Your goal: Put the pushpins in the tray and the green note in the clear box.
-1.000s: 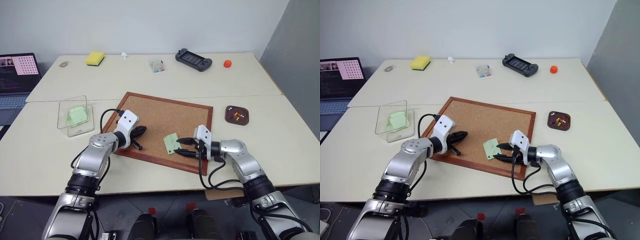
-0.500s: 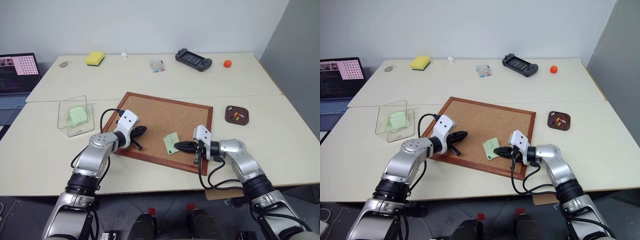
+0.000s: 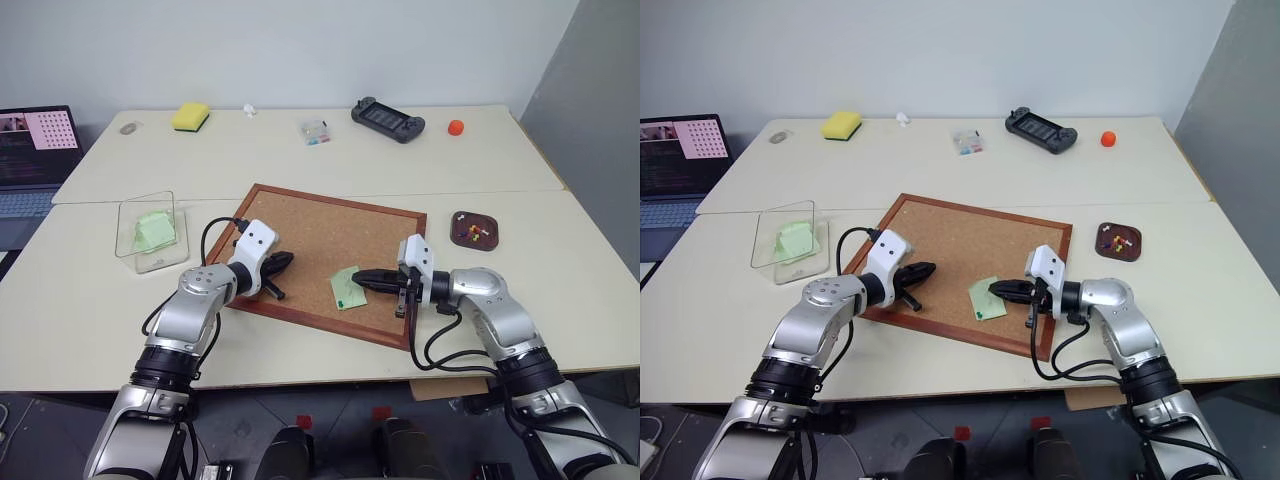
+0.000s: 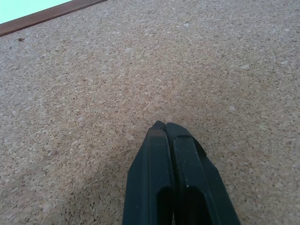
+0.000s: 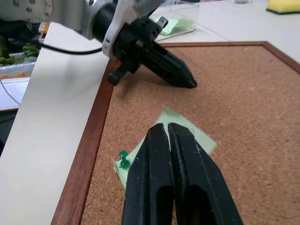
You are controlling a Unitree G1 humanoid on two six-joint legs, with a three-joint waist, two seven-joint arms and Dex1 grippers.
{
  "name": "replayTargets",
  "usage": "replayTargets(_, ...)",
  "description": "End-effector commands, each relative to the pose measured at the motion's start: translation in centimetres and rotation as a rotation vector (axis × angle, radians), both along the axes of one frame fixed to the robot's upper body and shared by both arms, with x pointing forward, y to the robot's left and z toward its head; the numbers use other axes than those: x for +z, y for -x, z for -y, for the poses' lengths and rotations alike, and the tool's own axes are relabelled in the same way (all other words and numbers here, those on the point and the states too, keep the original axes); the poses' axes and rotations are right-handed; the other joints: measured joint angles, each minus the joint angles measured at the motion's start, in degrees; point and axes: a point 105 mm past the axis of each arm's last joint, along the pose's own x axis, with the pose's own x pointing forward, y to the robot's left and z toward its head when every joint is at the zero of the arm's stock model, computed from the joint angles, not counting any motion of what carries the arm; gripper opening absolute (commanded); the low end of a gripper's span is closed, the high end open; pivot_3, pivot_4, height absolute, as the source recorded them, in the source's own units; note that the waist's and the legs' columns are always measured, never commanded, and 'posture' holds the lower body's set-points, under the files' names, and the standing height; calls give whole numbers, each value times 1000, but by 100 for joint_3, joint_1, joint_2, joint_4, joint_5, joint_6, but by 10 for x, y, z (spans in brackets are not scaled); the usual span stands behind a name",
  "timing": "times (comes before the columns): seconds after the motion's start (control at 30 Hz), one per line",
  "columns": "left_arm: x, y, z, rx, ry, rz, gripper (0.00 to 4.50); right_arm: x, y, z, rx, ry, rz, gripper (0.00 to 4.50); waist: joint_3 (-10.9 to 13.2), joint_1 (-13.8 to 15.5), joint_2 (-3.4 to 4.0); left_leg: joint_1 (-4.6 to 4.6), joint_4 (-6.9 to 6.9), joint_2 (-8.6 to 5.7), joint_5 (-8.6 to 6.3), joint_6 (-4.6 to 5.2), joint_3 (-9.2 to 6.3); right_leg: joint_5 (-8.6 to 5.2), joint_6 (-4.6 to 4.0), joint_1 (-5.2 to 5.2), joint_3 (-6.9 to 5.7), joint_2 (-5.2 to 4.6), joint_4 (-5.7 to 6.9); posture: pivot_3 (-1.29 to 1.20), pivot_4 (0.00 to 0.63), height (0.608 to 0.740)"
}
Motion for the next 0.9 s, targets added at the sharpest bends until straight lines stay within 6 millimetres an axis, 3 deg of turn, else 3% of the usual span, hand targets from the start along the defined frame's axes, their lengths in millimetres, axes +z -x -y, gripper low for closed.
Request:
replayTargets(0.03, -38, 9, -16, 66, -70, -133, 0, 21, -3, 8, -50, -54, 50, 70, 0, 0, 0, 0, 0, 0, 0, 0, 0, 0, 0, 0, 1, 0, 0, 0, 150, 740)
replayTargets(0.13, -38, 10, -17, 67, -70, -134, 0, 32, -10, 16, -109, -86, 57, 70, 0, 1, 0, 0, 0, 0, 0, 0, 2, 0, 0, 0, 3, -1, 0, 0, 150, 740)
replayTargets(0.27, -38, 10, -18, 69, -69, -137, 0, 53, -49, 57, -380, -147, 51, 70, 0, -4, 1, 0, 0, 1, 0, 0, 3, 0, 0, -2, 4, -1, 0, 0, 150, 740)
replayTargets(0.37, -39, 11, -16, 66, -66, -143, 0, 56, -76, 93, -597, -111, 73, 70, 0, 0, 0, 1, 0, -2, 0, 0, 5, 0, 0, -2, 6, -2, 0, 0, 150, 740)
replayTargets(0.53, -41, 13, -14, 57, -60, -155, 0, 54, -103, 140, -858, -54, 66, 70, 0, 2, 1, 2, -15, -3, 0, 1, 8, 13, -27, -3, 6, -3, -3, 0, 150, 740)
replayTargets(0.9, -38, 12, -17, 66, -62, -147, 0, 30, -117, 166, -1000, 12, -1, 70, -1, -2, 3, 4, -24, -4, 1, 2, 55, 13, -29, -6, 13, -1, -3, 0, 150, 740)
